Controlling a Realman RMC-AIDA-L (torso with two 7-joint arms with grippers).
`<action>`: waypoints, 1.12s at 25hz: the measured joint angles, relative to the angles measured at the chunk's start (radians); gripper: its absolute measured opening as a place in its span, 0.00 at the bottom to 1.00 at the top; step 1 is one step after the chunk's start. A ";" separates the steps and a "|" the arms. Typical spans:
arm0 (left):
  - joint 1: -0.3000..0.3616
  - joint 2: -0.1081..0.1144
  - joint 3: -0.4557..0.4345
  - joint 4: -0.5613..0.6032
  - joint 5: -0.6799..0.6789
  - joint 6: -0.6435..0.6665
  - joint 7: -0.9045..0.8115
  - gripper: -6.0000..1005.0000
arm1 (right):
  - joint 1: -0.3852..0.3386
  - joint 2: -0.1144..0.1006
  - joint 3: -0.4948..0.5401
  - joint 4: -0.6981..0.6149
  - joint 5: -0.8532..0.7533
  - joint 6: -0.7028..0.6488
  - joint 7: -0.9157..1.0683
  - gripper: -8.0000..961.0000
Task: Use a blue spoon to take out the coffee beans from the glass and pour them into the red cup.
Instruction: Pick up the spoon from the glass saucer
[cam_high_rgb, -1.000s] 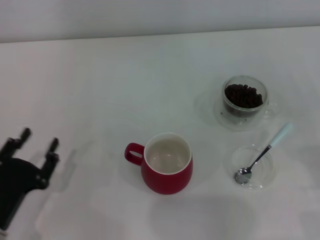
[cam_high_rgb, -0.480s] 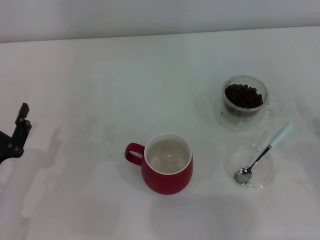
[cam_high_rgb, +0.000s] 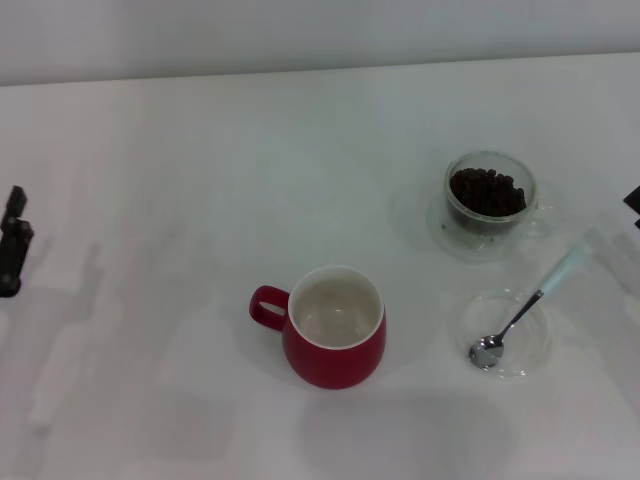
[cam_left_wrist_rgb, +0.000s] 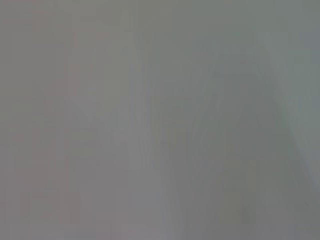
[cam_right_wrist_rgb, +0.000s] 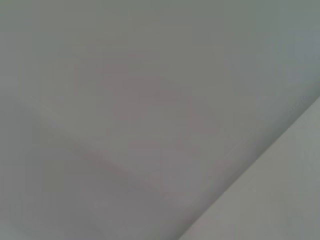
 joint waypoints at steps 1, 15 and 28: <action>-0.001 -0.001 0.000 -0.002 -0.014 0.000 0.000 0.57 | 0.004 -0.003 -0.010 0.000 -0.003 -0.008 0.006 0.89; -0.012 -0.001 -0.011 -0.004 -0.126 0.004 0.006 0.56 | 0.012 0.002 -0.089 -0.002 -0.040 -0.037 0.002 0.89; -0.015 -0.001 -0.026 -0.013 -0.126 0.000 0.007 0.56 | 0.033 0.024 -0.115 0.006 -0.066 -0.089 -0.036 0.89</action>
